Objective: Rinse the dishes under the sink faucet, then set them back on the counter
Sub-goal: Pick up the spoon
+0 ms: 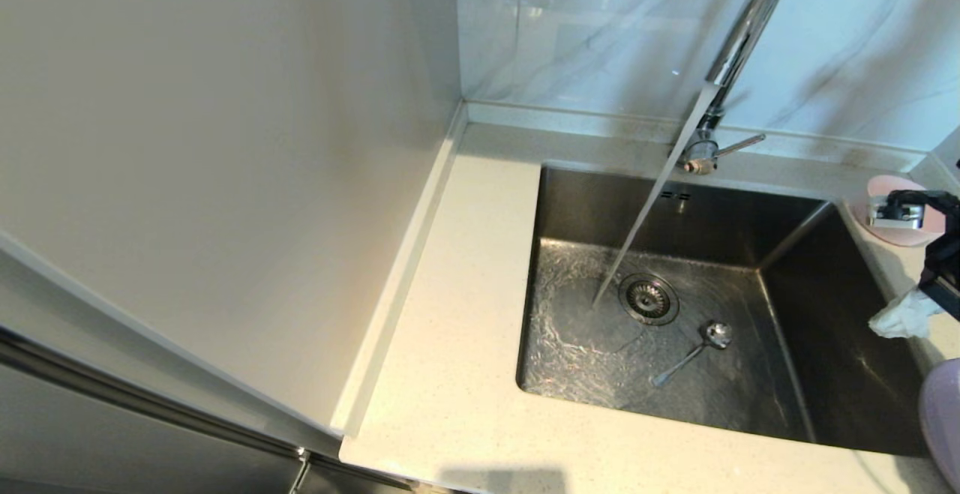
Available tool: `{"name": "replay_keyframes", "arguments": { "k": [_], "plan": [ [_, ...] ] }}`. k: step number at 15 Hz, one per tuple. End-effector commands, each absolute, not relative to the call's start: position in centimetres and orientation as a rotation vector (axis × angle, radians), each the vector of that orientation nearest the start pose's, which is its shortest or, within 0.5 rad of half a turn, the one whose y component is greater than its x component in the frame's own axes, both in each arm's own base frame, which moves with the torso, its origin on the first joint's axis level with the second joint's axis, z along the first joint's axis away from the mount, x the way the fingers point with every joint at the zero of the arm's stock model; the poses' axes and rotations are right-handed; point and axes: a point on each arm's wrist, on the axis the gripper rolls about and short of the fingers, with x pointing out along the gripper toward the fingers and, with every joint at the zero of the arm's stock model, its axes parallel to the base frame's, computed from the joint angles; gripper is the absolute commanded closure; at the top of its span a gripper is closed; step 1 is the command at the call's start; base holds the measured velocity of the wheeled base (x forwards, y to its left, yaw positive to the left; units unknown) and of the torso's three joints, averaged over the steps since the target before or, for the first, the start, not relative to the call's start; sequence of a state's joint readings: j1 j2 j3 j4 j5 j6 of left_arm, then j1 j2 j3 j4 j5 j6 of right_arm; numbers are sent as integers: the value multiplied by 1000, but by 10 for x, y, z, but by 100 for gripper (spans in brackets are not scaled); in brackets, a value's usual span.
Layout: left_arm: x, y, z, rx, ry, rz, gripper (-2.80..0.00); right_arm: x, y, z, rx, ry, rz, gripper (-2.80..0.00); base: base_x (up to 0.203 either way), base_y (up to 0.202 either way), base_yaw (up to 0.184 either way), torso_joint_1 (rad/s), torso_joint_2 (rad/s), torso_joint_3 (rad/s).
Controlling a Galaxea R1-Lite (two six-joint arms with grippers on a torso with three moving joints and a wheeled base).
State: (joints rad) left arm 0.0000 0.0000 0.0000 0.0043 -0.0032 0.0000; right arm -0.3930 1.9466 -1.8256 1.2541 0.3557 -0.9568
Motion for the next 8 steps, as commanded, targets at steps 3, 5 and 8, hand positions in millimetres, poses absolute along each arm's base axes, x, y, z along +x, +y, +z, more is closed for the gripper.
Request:
{"name": "replay_keyframes", "arguments": {
  "k": [3,5,8],
  "plan": [
    [-23,0,75,0,5,-3,0,317,-102,184,-348,1229,574,0,0,0,0,0,0,0],
    [-23,0,75,0,5,-3,0,331,-93,173,-318,1248,567,0,0,0,0,0,0,0],
    [-23,0,75,0,5,-4,0,358,-93,147,-344,1214,540,0,0,0,0,0,0,0]
  ]
}}
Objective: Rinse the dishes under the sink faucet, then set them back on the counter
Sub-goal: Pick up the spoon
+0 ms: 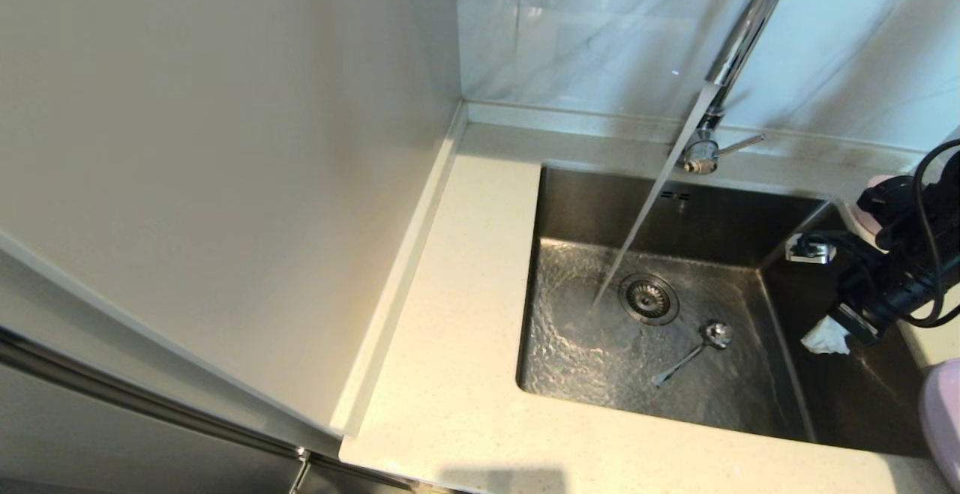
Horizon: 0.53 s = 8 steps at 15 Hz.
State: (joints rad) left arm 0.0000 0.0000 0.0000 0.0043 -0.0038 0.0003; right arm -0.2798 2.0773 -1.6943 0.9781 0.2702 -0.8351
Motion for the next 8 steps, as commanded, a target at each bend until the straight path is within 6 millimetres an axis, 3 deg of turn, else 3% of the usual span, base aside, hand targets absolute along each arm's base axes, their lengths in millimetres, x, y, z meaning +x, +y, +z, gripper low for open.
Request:
{"name": "replay_keyframes", "arguments": {
  "k": [1,5,8],
  "plan": [
    [-23,0,75,0,5,-3,0,366,-95,137,-349,1207,537,0,0,0,0,0,0,0],
    [-23,0,75,0,5,-3,0,385,-101,105,-358,1213,520,0,0,0,0,0,0,0],
    [-23,0,75,0,5,-3,0,390,-102,103,-327,1214,499,0,0,0,0,0,0,0]
  ]
}}
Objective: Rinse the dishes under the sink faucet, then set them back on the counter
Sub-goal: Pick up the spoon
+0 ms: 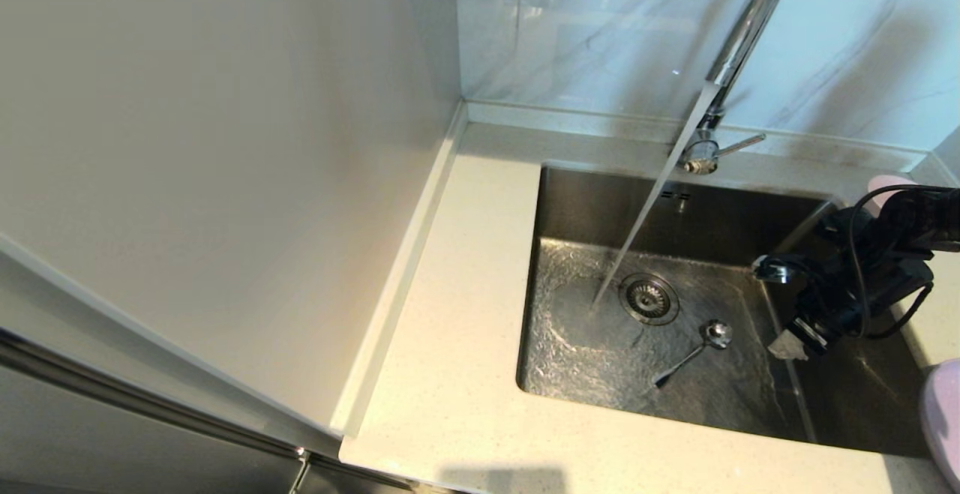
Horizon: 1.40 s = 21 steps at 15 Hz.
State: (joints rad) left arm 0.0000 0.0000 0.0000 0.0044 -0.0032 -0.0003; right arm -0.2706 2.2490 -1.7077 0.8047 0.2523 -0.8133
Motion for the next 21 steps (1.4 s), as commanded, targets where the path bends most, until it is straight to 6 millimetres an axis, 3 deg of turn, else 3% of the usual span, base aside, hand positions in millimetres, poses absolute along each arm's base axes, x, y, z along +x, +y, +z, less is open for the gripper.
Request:
{"name": "replay_keyframes", "arguments": {
  "k": [1,12,13,18,21],
  "plan": [
    [-23,0,75,0,5,-3,0,393,-101,103,-306,1212,482,0,0,0,0,0,0,0],
    [-23,0,75,0,5,-3,0,411,-95,101,-301,1171,479,0,0,0,0,0,0,0],
    [-23,0,75,0,5,-3,0,413,-95,101,-307,1155,472,-280,0,0,0,0,0,0],
    [-23,0,75,0,5,-5,0,417,-95,99,-315,1125,473,-280,0,0,0,0,0,0],
    [-23,0,75,0,5,-4,0,423,-97,88,-338,1119,488,-280,0,0,0,0,0,0]
  ]
}}
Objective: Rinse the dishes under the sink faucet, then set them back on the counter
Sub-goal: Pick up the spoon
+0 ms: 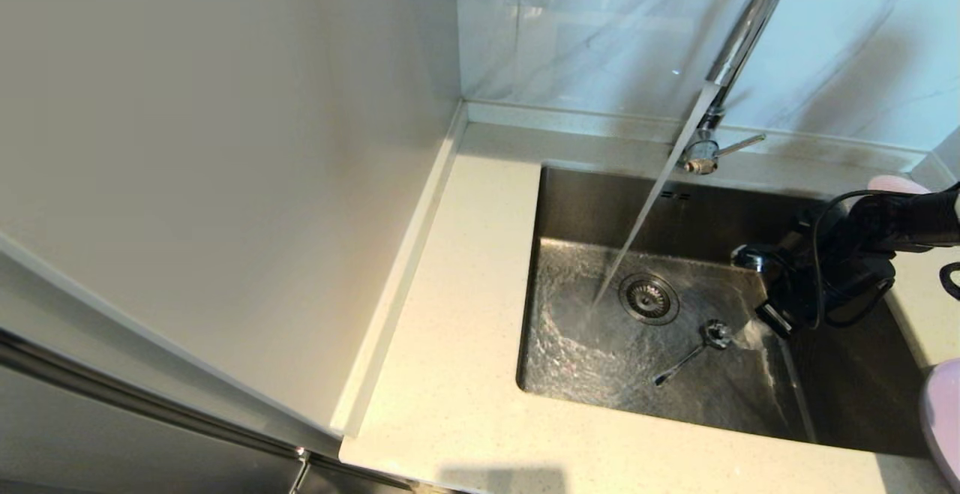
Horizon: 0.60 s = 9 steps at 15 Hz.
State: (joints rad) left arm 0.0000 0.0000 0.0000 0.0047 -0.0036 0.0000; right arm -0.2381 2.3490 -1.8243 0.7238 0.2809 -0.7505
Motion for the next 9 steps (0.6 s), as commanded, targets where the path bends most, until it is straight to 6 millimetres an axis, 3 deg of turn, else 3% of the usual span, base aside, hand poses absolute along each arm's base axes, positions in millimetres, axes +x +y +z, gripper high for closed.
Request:
{"name": "replay_keyframes", "arguments": {
  "k": [1,5,9],
  "plan": [
    [-23,0,75,0,5,-3,0,424,-97,84,-336,1124,491,-280,0,0,0,0,0,0],
    [-23,0,75,0,5,-4,0,435,-99,66,-341,1111,486,-280,0,0,0,0,0,0],
    [-23,0,75,0,5,-5,0,451,-103,60,-346,1075,461,-280,0,0,0,0,0,0]
  ]
}}
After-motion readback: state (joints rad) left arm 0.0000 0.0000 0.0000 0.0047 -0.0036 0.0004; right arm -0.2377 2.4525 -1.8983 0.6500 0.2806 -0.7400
